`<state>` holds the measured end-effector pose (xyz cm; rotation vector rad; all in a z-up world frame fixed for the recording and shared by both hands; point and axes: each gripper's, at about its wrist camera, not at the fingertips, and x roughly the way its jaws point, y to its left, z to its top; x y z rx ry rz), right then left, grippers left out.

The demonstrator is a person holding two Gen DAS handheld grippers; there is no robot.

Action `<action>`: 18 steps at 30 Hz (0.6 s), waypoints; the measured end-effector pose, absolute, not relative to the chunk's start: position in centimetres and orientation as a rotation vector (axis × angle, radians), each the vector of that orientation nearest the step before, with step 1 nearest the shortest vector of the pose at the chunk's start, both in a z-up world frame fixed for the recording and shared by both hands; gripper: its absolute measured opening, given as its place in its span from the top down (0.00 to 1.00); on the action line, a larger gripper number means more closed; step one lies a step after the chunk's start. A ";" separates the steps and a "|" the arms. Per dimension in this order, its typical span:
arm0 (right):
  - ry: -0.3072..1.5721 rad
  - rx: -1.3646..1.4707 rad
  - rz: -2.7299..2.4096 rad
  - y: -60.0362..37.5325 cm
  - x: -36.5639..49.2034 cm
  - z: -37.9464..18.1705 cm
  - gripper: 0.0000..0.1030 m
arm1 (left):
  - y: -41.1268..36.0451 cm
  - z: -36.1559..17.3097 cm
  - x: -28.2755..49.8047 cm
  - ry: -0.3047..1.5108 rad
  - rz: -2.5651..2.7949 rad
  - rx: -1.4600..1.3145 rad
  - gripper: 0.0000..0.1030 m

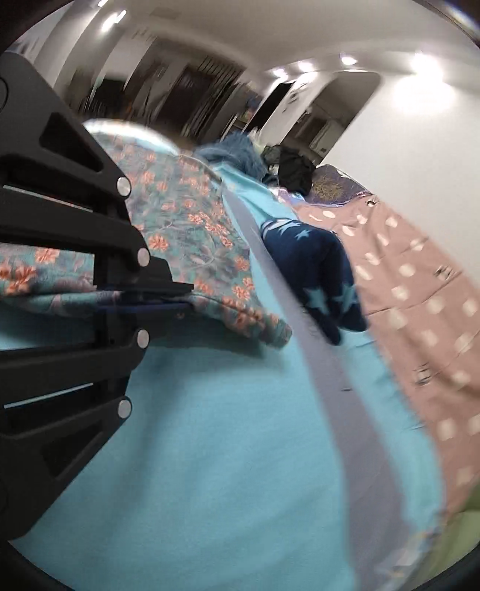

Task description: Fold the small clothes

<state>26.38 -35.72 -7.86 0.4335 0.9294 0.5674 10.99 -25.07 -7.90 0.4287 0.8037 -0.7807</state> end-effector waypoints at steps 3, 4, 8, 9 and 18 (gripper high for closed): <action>1.023 0.419 0.485 -36.3 27.6 -10.7 0.96 | -25.2 -8.2 11.3 0.811 -0.785 0.418 0.85; 1.018 0.493 0.506 -37.1 27.7 -11.2 0.95 | -25.2 -8.2 11.3 0.809 -0.786 0.418 0.85; 0.972 0.502 0.383 -39.1 26.2 -9.5 0.81 | -24.3 -7.5 11.0 0.807 -0.790 0.373 0.75; 0.957 0.493 0.386 -39.5 25.2 -8.7 0.80 | -23.9 -7.2 10.9 0.809 -0.795 0.353 0.72; 0.931 0.386 0.651 -36.7 11.9 -4.3 0.80 | -18.1 -3.8 7.6 0.729 -0.740 0.267 0.60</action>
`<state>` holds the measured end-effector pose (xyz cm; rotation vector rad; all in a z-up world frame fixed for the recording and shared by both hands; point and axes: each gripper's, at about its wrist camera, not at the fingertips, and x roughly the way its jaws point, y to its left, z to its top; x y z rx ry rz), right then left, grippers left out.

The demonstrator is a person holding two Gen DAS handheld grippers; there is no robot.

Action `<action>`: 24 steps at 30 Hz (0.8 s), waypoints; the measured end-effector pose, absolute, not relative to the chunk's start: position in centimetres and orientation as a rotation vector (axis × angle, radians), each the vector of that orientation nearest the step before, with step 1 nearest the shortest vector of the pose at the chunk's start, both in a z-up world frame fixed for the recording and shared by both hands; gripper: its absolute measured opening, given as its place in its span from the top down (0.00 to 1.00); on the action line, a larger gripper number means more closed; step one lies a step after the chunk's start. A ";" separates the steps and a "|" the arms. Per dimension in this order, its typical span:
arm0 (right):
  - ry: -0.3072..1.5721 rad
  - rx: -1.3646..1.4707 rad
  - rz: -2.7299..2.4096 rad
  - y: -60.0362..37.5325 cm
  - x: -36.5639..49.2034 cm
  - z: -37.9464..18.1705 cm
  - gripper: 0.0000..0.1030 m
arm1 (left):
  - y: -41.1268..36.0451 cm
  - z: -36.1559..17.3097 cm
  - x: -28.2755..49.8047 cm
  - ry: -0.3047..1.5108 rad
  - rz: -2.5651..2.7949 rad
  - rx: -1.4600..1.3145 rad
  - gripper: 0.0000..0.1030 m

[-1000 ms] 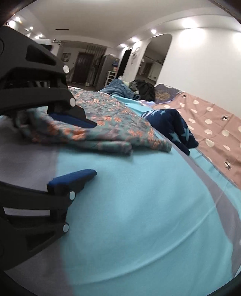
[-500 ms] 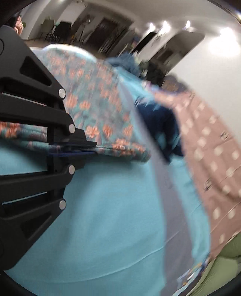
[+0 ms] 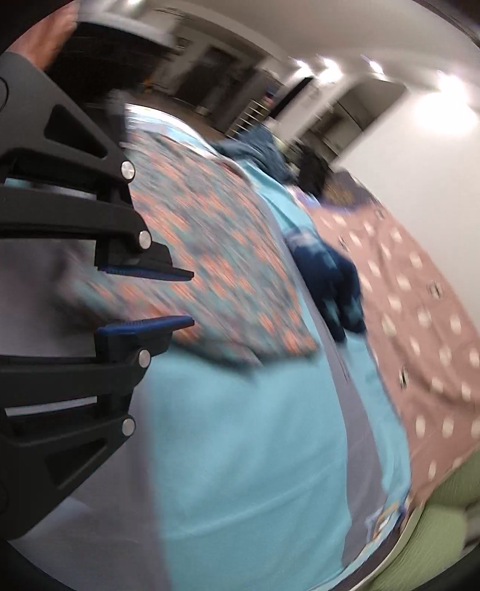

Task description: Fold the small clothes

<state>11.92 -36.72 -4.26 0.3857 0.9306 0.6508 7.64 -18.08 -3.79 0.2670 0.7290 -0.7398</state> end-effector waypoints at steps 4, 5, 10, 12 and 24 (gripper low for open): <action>1.049 0.252 0.570 -34.6 9.3 -6.8 0.80 | -11.7 -3.3 6.9 0.725 -0.591 0.174 0.55; 1.082 0.213 0.514 -34.5 9.0 -7.8 0.88 | -9.3 -3.3 6.4 0.721 -0.529 0.150 0.54; 1.076 0.276 0.437 -35.8 7.7 -7.5 1.00 | 2.0 -4.1 4.5 0.730 -0.217 0.069 0.53; 1.074 0.211 0.388 -35.2 7.2 -7.0 1.00 | 5.9 -4.0 4.1 0.731 -0.133 0.008 0.52; 0.853 -0.206 0.583 -18.9 2.2 -0.9 0.69 | 16.5 -4.7 0.5 0.663 -0.119 -0.340 0.49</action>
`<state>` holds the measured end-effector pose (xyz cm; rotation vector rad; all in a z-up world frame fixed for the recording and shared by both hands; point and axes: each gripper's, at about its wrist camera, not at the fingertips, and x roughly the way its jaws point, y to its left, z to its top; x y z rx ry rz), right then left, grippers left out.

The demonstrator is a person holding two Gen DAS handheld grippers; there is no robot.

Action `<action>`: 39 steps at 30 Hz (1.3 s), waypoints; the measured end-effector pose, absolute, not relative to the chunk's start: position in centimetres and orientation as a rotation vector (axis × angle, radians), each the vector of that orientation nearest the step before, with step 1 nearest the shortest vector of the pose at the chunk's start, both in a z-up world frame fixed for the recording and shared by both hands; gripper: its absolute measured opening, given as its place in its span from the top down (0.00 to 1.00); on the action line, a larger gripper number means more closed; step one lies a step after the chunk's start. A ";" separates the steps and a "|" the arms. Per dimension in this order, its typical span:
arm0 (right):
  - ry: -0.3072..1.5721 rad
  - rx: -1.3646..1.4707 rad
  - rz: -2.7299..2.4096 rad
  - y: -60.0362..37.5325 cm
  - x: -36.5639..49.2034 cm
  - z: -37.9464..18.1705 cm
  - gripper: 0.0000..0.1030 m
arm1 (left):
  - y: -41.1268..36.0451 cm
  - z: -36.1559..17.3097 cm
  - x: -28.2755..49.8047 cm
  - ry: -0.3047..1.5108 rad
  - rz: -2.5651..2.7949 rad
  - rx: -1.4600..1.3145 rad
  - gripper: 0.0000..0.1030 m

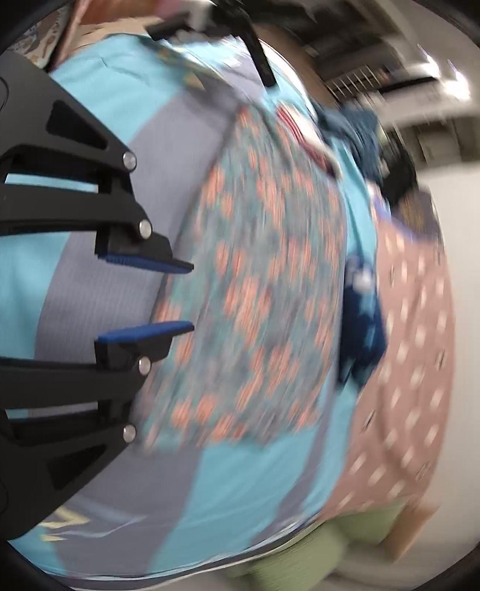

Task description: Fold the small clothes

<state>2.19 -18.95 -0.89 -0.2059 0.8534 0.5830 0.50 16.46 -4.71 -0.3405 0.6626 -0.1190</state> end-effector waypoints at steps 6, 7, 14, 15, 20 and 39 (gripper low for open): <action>0.794 -0.428 0.798 -8.1 -0.8 -1.6 0.59 | 17.5 -7.2 0.9 0.718 -0.188 -0.425 0.64; 0.793 -0.437 0.812 -7.2 -1.0 -1.6 0.59 | 17.8 -7.4 1.0 0.720 -0.197 -0.448 0.64; 0.800 -0.496 0.862 -2.0 -0.9 -3.1 0.58 | 18.3 -8.6 3.0 0.754 -0.283 -0.515 0.62; 0.808 -0.498 0.867 -1.6 -0.8 -3.3 0.57 | 18.3 -8.9 3.4 0.770 -0.295 -0.521 0.67; 0.819 -0.492 0.876 -0.7 -0.4 -3.7 0.55 | 19.5 -9.6 2.9 0.798 -0.287 -0.552 1.00; 0.683 -0.738 0.790 5.2 -1.0 -6.9 0.50 | 20.0 -10.2 13.1 0.833 -0.521 -0.630 0.42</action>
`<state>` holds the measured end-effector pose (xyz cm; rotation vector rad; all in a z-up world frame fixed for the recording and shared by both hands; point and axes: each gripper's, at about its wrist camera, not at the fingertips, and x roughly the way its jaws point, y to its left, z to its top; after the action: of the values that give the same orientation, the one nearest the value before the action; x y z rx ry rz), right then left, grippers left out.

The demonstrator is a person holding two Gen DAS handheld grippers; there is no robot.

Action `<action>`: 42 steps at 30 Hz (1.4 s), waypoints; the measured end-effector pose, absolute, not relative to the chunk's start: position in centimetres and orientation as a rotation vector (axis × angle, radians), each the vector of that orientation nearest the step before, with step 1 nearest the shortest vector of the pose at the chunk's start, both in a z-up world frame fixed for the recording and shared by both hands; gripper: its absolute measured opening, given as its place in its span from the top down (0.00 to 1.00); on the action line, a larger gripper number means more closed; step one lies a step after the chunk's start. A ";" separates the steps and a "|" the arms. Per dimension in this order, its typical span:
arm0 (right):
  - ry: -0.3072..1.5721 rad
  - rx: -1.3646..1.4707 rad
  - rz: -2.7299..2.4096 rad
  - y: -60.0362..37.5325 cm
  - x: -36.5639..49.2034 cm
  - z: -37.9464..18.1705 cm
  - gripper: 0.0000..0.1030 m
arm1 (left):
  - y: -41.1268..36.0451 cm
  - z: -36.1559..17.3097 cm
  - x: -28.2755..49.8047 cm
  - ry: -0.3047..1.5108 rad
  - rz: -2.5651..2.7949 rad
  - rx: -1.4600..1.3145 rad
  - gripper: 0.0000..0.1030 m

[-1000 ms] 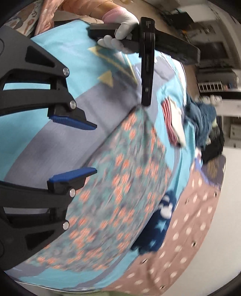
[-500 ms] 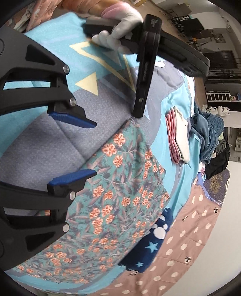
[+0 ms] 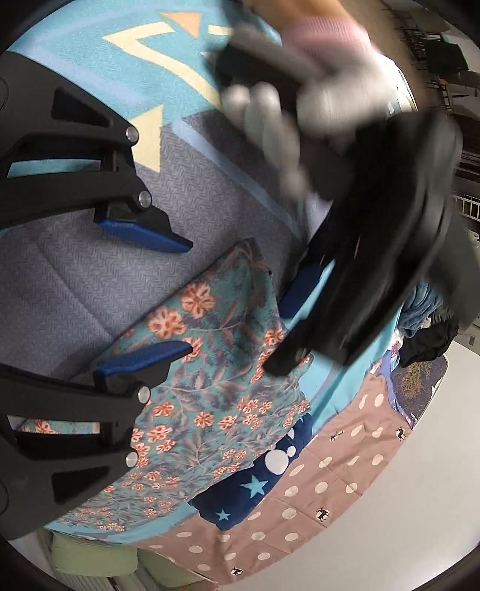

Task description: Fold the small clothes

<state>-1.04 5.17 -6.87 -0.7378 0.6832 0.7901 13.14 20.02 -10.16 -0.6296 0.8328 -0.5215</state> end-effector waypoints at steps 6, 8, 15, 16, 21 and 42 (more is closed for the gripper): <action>0.692 -0.720 0.783 5.3 -0.2 -7.2 0.46 | 20.1 -10.8 17.8 0.845 -0.486 -0.655 0.65; 0.684 -0.728 0.768 5.8 0.0 -7.4 0.44 | 20.2 -11.2 18.7 0.853 -0.498 -0.675 0.76; 0.677 -0.694 0.720 7.1 1.1 -8.2 0.42 | 19.5 -11.6 19.8 0.869 -0.582 -0.680 0.78; 0.676 -0.693 0.718 7.1 1.1 -8.2 0.42 | 19.4 -11.6 19.9 0.871 -0.585 -0.672 0.78; 0.664 -0.694 0.712 7.1 0.9 -8.3 0.42 | 19.1 -11.6 20.2 0.874 -0.596 -0.660 0.78; 0.647 -0.702 0.687 8.1 0.6 -8.5 0.41 | 18.9 -12.1 22.4 0.911 -0.657 -0.683 0.83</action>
<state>0.64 8.05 -8.48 -0.7025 0.6470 0.6869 22.44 18.86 -12.05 -0.6834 0.9108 -0.6571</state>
